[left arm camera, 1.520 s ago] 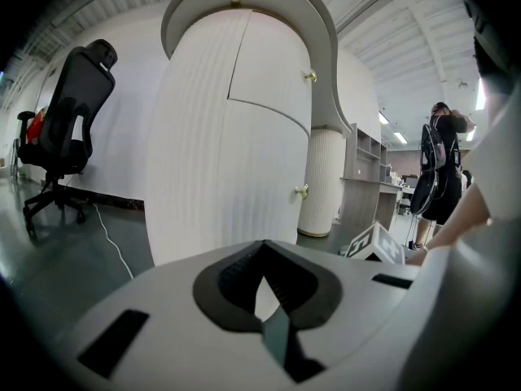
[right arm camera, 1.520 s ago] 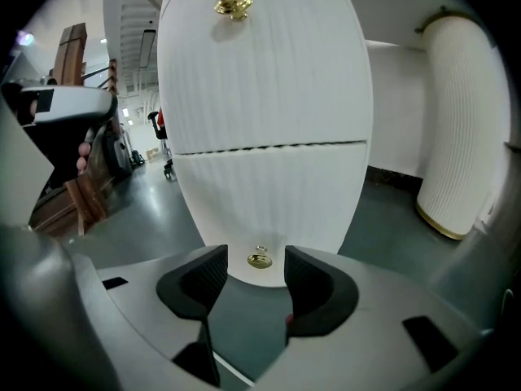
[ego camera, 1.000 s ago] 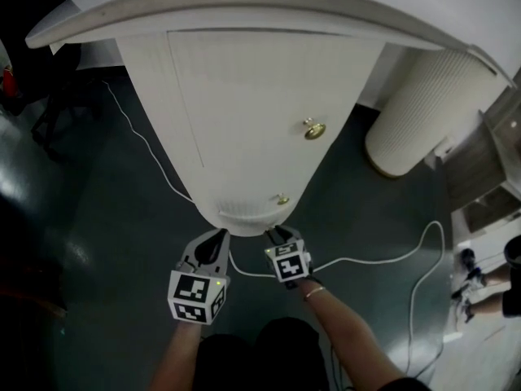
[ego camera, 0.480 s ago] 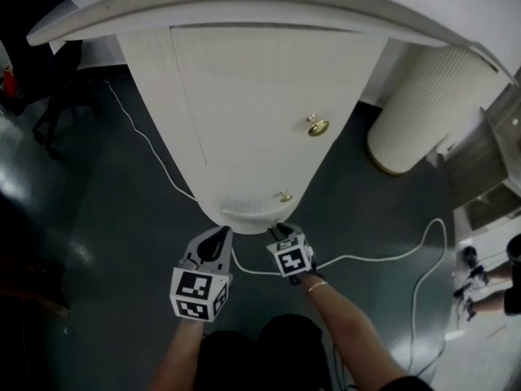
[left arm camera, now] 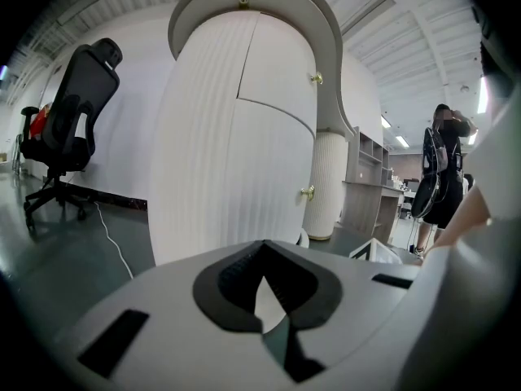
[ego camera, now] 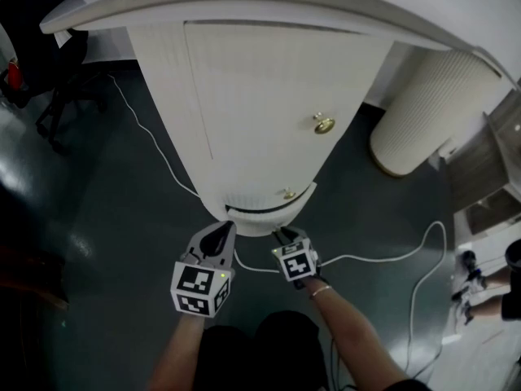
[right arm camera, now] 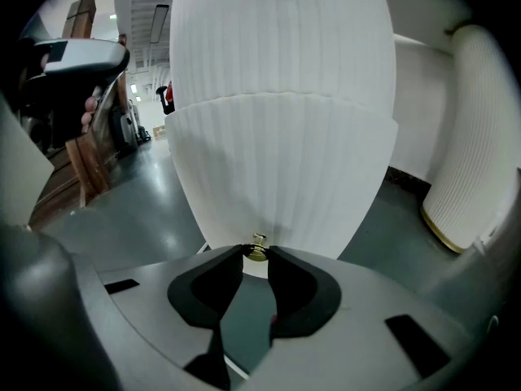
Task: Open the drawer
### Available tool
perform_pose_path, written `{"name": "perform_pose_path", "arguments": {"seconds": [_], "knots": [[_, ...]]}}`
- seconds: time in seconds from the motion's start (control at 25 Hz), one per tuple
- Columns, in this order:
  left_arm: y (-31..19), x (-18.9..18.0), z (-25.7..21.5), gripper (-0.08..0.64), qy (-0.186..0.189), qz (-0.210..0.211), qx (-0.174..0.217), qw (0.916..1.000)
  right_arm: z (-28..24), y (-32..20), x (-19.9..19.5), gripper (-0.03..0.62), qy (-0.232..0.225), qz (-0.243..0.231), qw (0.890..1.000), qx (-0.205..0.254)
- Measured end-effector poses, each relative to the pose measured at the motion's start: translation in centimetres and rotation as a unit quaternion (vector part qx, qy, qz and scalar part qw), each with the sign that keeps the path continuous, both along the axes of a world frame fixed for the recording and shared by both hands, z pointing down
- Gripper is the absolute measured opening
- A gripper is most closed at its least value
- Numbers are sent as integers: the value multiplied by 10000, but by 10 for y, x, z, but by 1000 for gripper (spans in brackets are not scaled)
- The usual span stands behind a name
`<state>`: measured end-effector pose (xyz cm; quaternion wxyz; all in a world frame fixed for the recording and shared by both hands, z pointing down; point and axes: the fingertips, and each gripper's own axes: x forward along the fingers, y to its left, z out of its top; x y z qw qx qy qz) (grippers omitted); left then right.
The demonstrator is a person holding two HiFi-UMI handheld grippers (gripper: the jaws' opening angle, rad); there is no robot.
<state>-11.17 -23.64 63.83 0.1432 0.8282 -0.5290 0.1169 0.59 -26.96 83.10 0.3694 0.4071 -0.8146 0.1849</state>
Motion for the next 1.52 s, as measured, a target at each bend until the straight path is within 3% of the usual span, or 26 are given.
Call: {"name": "perform_pose_path", "arguments": {"seconds": [0.76,1.52], "knots": [[-2,17,-1,2,-11,235,-111,9997,1,77,40,97,61,-165,9995,-250],[-1,18,1,2,2,240,-235,9994,2,122,61,97,60,76,9968,-789]]}}
